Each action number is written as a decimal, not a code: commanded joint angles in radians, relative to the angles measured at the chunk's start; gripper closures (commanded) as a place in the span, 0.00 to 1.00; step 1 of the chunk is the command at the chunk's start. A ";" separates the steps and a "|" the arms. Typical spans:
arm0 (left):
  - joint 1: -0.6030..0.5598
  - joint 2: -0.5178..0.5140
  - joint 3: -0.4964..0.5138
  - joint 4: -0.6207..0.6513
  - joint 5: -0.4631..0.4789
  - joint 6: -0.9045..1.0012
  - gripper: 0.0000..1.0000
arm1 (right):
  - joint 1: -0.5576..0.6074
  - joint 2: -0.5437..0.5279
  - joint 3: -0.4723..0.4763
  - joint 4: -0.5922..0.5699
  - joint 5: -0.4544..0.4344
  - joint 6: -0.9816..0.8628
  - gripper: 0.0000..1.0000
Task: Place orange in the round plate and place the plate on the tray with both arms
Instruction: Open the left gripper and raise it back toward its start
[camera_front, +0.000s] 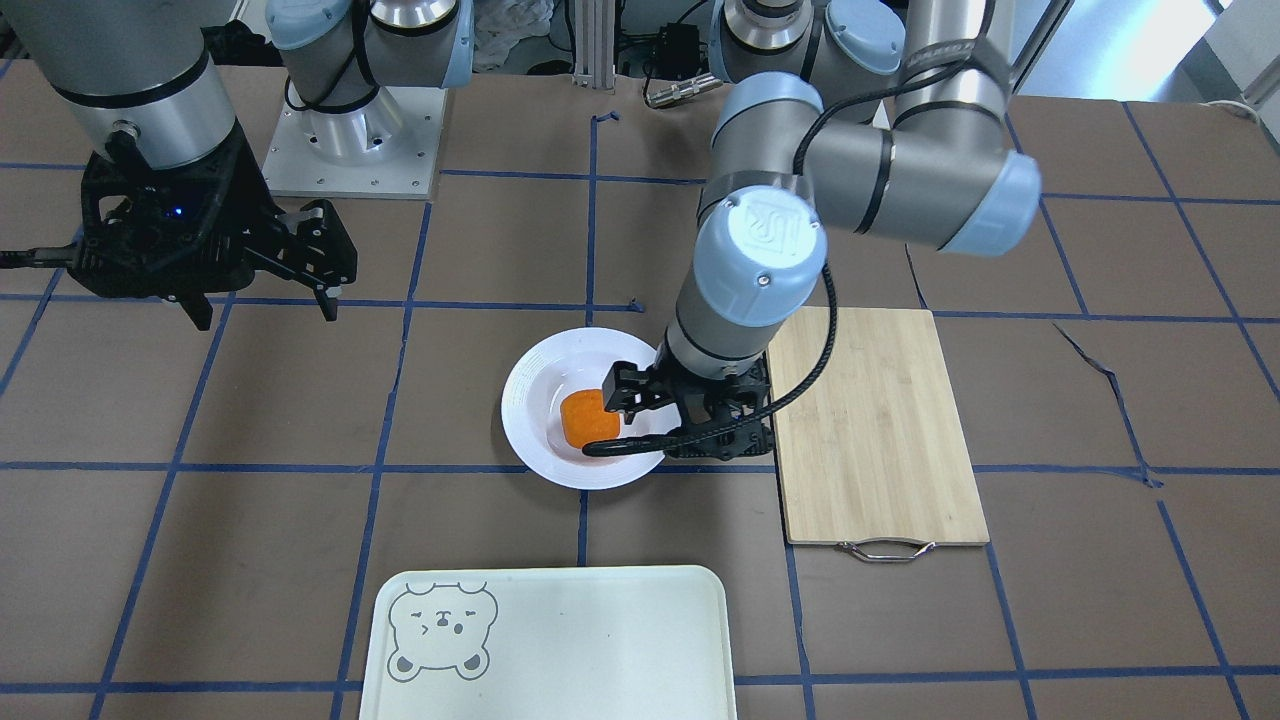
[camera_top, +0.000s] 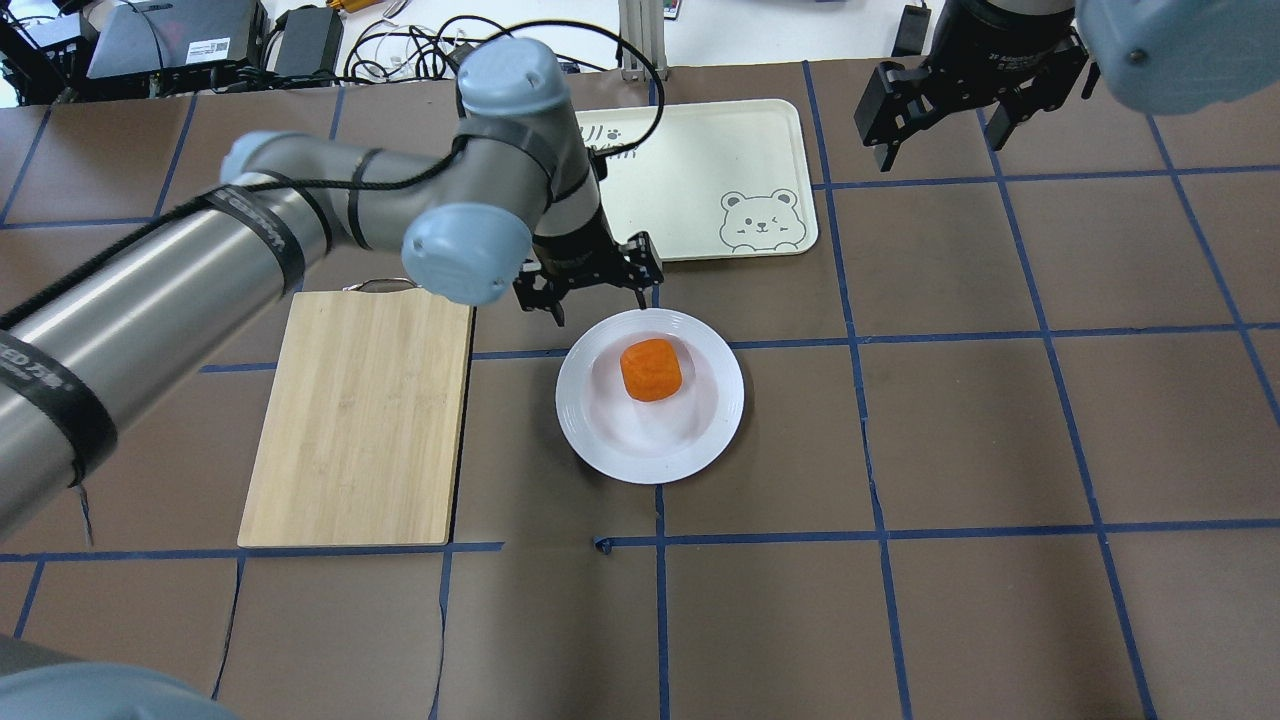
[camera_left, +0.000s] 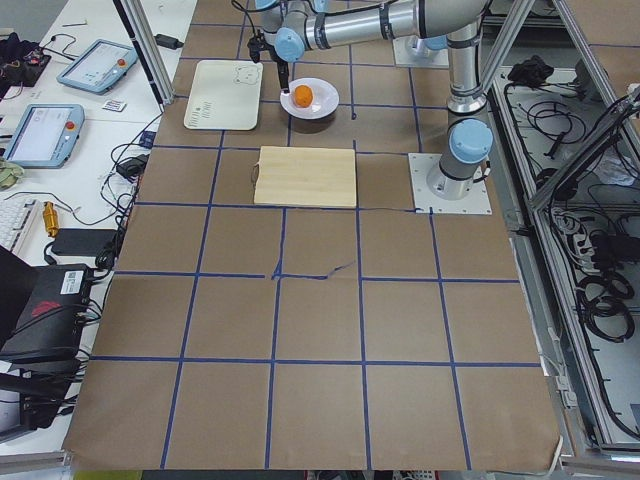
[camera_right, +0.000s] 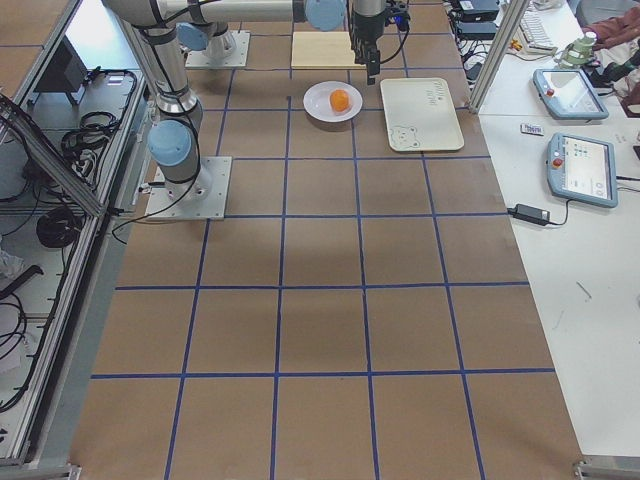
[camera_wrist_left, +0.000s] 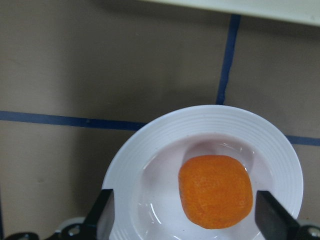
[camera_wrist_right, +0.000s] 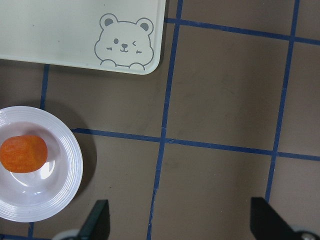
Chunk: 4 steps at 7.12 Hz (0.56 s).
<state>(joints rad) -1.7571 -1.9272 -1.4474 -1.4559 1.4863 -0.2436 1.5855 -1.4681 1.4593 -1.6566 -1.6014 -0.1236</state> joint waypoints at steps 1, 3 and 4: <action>0.071 0.097 0.110 -0.173 0.011 0.089 0.00 | 0.001 0.000 0.000 0.001 0.000 0.002 0.00; 0.093 0.201 0.121 -0.187 0.012 0.089 0.00 | 0.001 0.002 0.000 0.001 0.000 0.002 0.00; 0.105 0.224 0.105 -0.146 0.015 0.087 0.00 | 0.002 0.017 0.000 0.004 0.006 -0.002 0.00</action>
<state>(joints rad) -1.6668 -1.7463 -1.3345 -1.6306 1.4991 -0.1567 1.5865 -1.4637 1.4588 -1.6545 -1.6001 -0.1222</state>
